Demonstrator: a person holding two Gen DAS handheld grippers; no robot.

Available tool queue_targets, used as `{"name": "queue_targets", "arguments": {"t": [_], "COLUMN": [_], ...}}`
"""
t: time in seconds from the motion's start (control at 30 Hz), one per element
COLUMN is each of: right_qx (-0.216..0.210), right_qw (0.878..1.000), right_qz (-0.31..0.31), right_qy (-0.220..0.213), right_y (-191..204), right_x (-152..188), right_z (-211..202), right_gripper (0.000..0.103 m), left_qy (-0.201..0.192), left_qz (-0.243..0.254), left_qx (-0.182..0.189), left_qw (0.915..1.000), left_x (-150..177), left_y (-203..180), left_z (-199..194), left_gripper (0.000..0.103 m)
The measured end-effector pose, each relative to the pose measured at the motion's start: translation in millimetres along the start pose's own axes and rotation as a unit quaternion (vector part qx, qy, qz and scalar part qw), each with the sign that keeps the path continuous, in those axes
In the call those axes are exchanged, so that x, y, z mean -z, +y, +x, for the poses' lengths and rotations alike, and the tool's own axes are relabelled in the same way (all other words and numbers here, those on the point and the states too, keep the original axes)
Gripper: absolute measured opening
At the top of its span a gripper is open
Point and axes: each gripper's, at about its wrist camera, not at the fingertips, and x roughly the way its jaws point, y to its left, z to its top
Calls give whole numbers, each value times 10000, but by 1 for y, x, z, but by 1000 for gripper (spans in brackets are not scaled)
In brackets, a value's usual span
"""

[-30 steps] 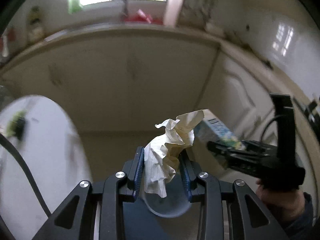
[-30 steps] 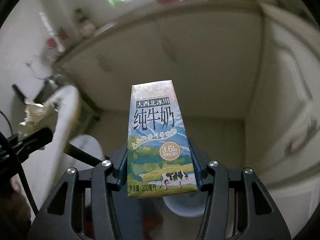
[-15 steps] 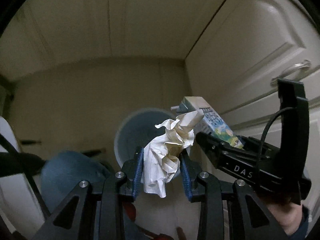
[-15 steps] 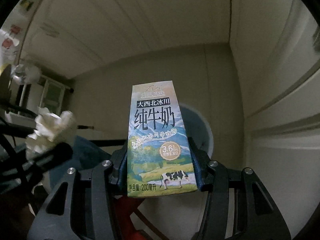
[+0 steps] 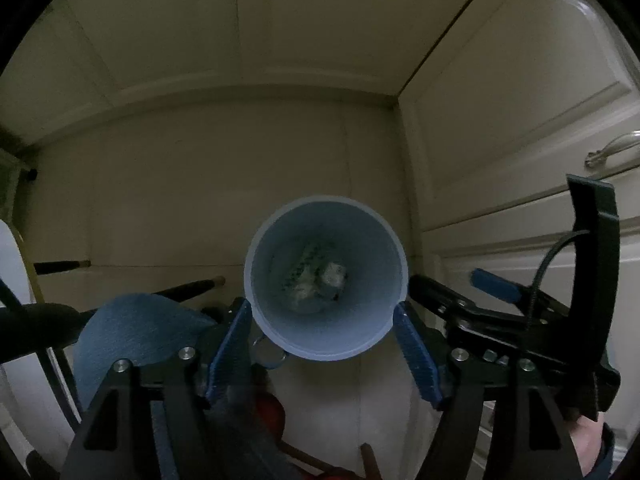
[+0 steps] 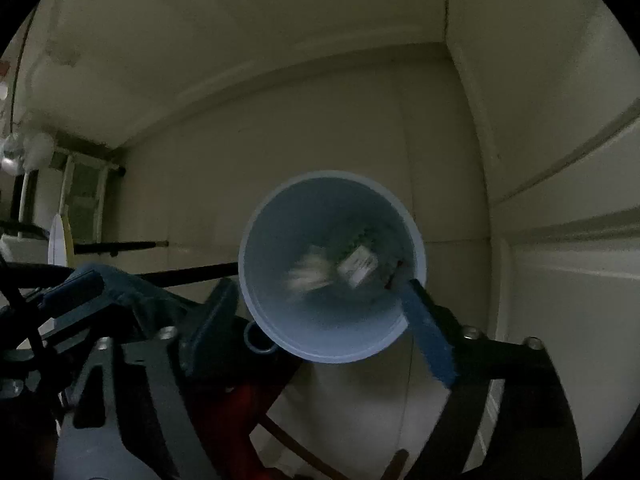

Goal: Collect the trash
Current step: 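Open both tools to drop the carton and tissue into the bin, then move both tools back to the table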

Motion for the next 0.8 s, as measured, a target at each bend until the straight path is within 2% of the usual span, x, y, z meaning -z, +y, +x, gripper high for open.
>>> {"name": "queue_targets", "arguments": {"t": [0.03,0.07,0.27,0.47,0.53,0.6,0.8], "right_qx": [31,63,288,188,155,101,-26], "right_qw": [10000,9999,9990,9965,9948,9922,9785], "right_qz": [36,68,286,402,388,332,-159], "right_qy": [-24,-43,-167,-702,-932,-1201,-2058], "right_y": [-1,-1,-6,-6,0,10,64], "right_x": [1,3,10,4,3,1,2], "right_z": [-2,-6,-26,-80,-101,-127,-207], "right_gripper": [102,103,103,103,103,103,103], "left_qy": [-15,-35,-470,-1141,-1462,-1840,-2813], "left_qz": [18,41,318,447,532,598,530], "left_qx": [-29,-69,-393,-315,-258,-282,-490], "left_qw": [10000,10000,9976,9920,9875,9807,9569], "left_x": [4,7,21,35,48,63,99], "left_y": [1,-1,-23,-33,-34,-35,-22], "left_z": [-1,-3,-33,-87,-117,-143,-227], "left_gripper": [70,70,70,70,71,79,90]}}
